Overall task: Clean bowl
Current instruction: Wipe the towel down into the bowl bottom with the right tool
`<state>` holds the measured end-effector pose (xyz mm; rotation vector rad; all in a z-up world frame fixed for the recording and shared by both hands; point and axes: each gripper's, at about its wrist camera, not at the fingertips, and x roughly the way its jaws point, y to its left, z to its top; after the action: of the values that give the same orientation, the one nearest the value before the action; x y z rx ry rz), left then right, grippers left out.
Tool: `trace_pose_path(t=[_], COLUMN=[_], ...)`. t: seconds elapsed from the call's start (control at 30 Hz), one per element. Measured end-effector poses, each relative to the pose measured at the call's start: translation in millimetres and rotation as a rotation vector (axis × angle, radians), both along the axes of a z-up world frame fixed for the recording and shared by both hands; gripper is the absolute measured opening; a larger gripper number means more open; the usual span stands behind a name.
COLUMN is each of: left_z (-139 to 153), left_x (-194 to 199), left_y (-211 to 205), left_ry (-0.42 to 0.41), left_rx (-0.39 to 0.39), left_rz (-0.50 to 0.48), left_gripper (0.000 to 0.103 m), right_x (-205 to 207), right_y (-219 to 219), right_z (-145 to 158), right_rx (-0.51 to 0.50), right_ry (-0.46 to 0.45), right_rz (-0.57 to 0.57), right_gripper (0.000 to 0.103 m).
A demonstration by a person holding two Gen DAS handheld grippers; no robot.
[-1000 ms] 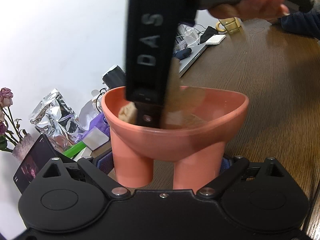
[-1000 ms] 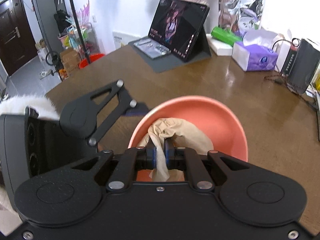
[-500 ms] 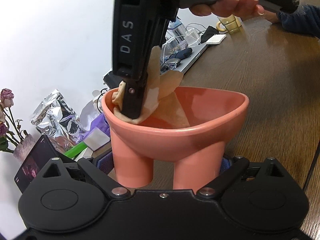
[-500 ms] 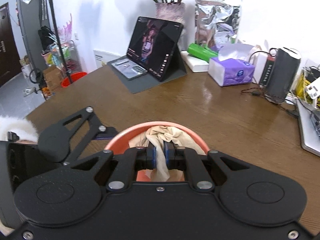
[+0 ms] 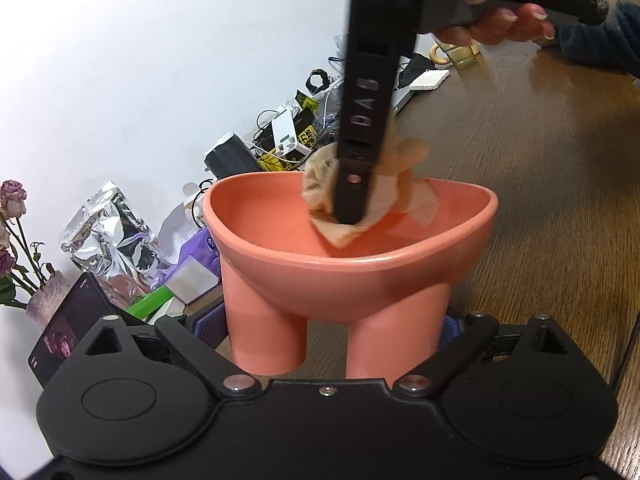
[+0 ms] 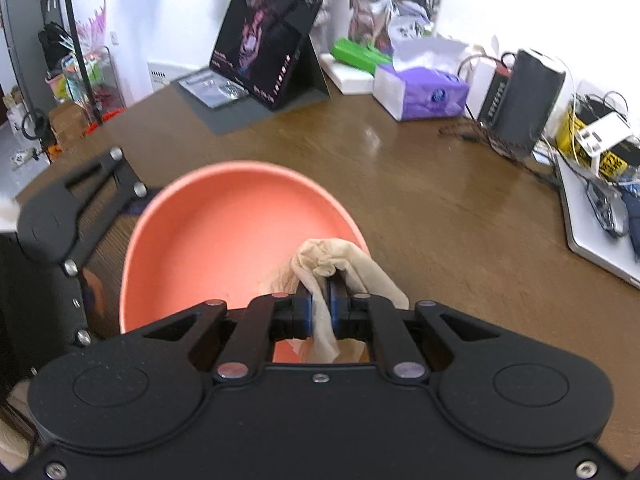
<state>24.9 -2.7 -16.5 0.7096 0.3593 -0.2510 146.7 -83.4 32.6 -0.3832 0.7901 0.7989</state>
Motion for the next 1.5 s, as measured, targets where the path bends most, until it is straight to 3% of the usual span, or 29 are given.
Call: trace_pose_path(t=[0.67,1.07,1.5], left_z=[-3.6,-3.6,-4.6], left_x=[-14.1,-14.9,-21.3], left_y=[-1.5,-3.1,-6.7], left_ry=[-0.005,-0.006,-0.007], left_rx=[0.001,0.002,0.003], left_rz=[-0.002,0.0,-0.002], left_gripper=[0.095,0.095,0.095], right_x=[-28.2,-30.7,-24.1], right_y=[4.8,9.0,22.1], right_z=[-13.0,-3.8,11.4], right_rx=[-0.114,-0.024,0.152], right_ry=[0.1,0.195,0.168], right_rz=[0.123,0.152,0.136], right_gripper=[0.009,0.009,0.008])
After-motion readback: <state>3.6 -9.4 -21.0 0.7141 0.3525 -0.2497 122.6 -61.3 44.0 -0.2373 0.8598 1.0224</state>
